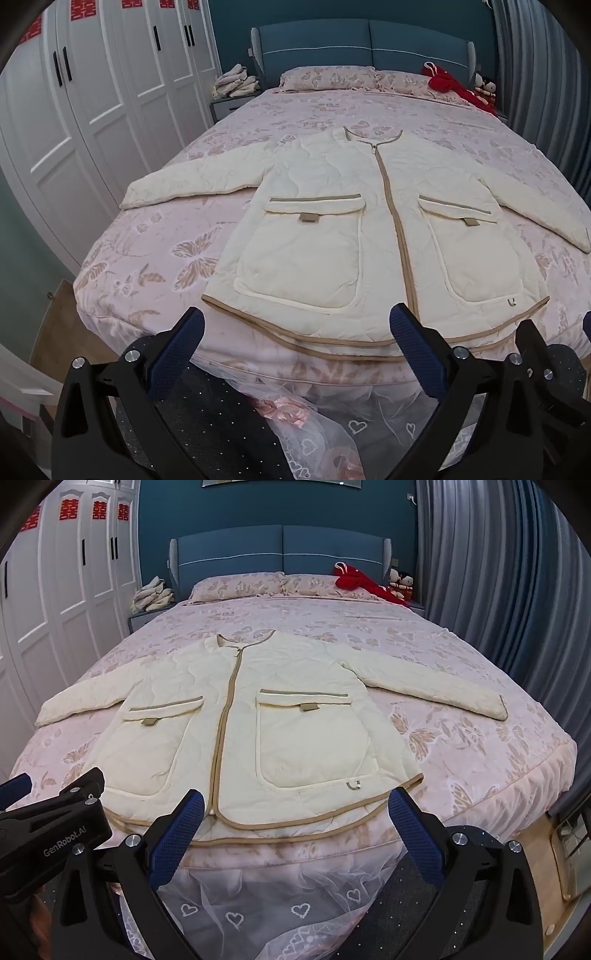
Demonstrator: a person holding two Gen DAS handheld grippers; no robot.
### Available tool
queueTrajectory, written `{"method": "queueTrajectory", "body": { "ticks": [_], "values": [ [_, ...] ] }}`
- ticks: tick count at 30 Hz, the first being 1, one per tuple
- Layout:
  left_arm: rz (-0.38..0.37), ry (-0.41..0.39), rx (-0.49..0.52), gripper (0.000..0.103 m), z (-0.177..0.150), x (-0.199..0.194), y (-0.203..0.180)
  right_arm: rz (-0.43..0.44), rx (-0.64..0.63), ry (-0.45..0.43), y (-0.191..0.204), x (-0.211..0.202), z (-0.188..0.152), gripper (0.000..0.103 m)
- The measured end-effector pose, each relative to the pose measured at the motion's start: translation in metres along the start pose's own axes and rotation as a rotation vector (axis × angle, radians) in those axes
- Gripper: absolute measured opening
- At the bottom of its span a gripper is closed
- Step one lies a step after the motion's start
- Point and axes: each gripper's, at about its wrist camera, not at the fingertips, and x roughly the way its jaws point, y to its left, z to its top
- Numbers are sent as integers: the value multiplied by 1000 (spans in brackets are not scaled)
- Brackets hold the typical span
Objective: Fold large clothes
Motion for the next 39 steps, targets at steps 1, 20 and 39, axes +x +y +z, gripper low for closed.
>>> {"method": "queueTrajectory", "body": {
  "ticks": [1, 20, 39],
  "values": [
    [1, 1, 3, 98, 1, -1, 0, -1, -1, -2, 0, 0, -1, 98],
    [6, 4, 2, 98, 2, -7, 0, -5, 2, -10, 1, -3, 0, 98],
    [4, 4, 3, 98, 2, -6, 0, -4, 2, -8, 0, -3, 0, 98]
  ]
}}
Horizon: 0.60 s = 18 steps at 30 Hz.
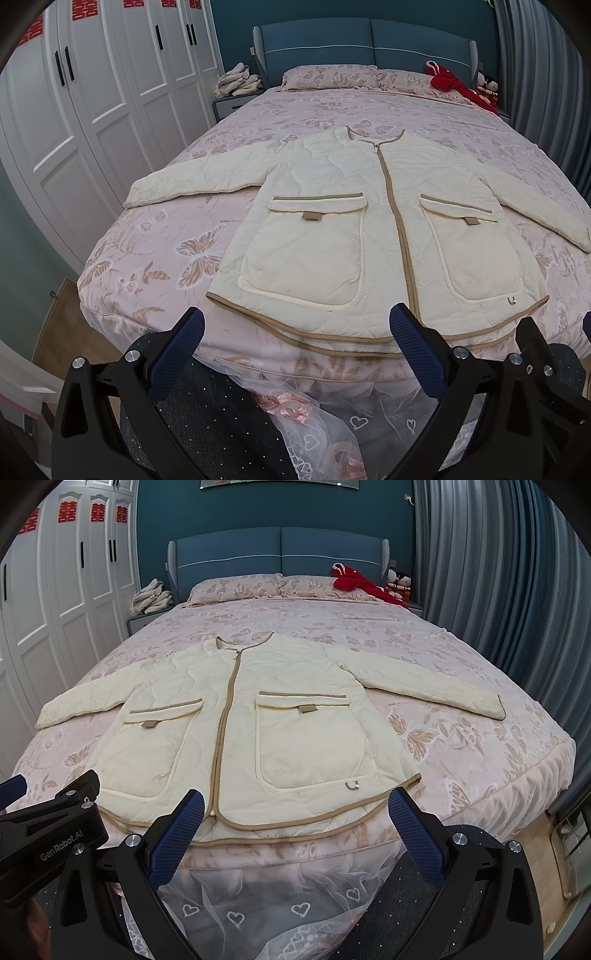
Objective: Fold large clothes
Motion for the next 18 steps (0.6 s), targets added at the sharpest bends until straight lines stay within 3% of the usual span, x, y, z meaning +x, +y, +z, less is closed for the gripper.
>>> {"method": "queueTrajectory", "body": {
  "ticks": [18],
  "values": [
    [-2, 13, -12, 98, -1, 6, 2, 9, -7, 11, 2, 4, -4, 98]
  ]
}}
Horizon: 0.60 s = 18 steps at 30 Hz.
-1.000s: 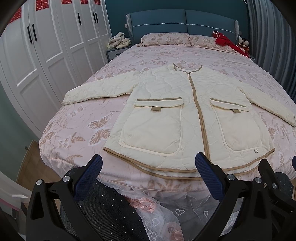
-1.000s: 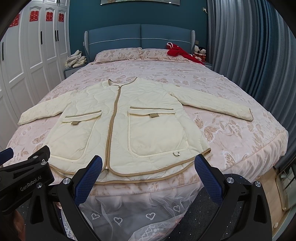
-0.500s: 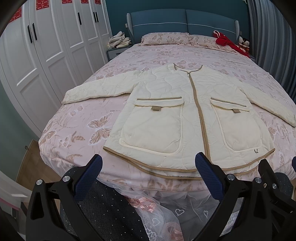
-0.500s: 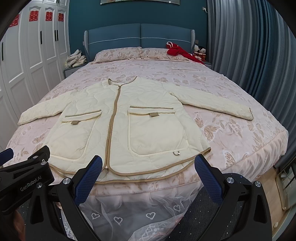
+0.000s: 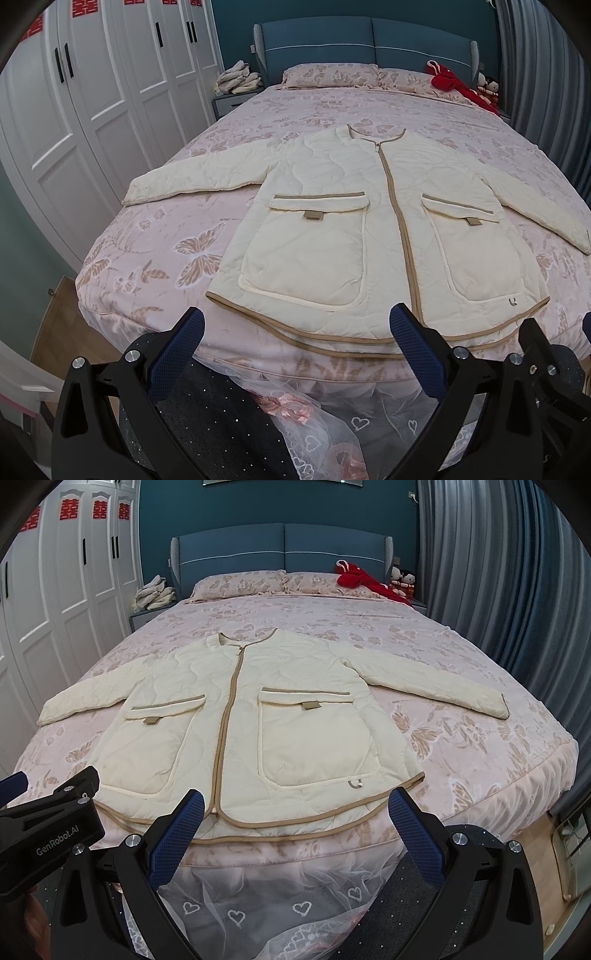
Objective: Fold large clothes
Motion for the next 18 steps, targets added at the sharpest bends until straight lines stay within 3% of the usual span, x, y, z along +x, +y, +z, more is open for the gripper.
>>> {"method": "queueTrajectory", "body": {
  "ticks": [18],
  "values": [
    [1, 3, -1, 98, 1, 1, 3, 5, 0, 4, -2, 1, 2, 98]
  ]
}}
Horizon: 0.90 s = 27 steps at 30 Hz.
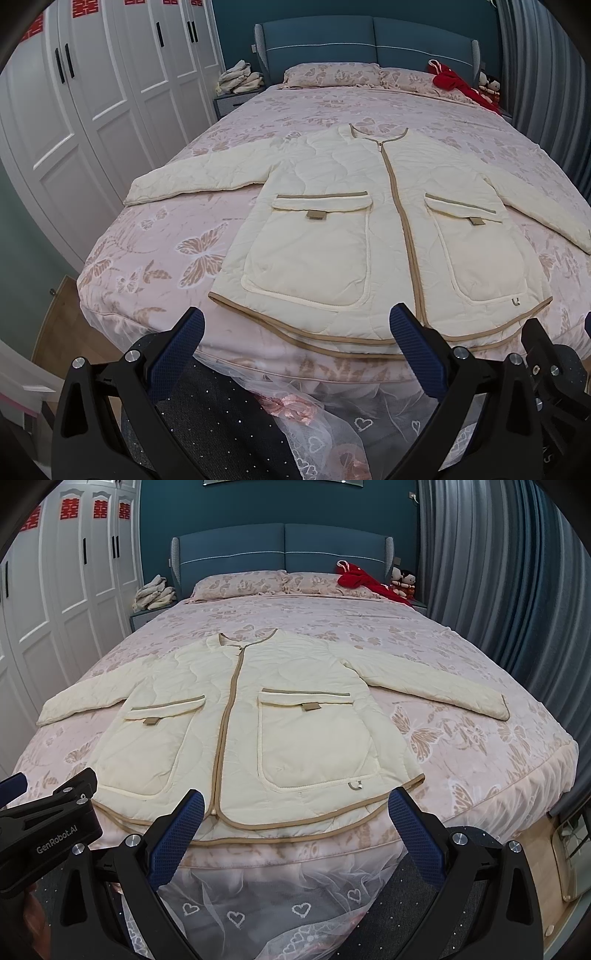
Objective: Fold large clothes
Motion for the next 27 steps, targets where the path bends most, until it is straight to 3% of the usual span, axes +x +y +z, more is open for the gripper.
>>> {"method": "queueTrajectory", "body": {
  "ticks": [27],
  "values": [
    [0, 16, -1, 98, -3, 10, 5, 4, 0, 18, 1, 6, -2, 98]
  ]
}}
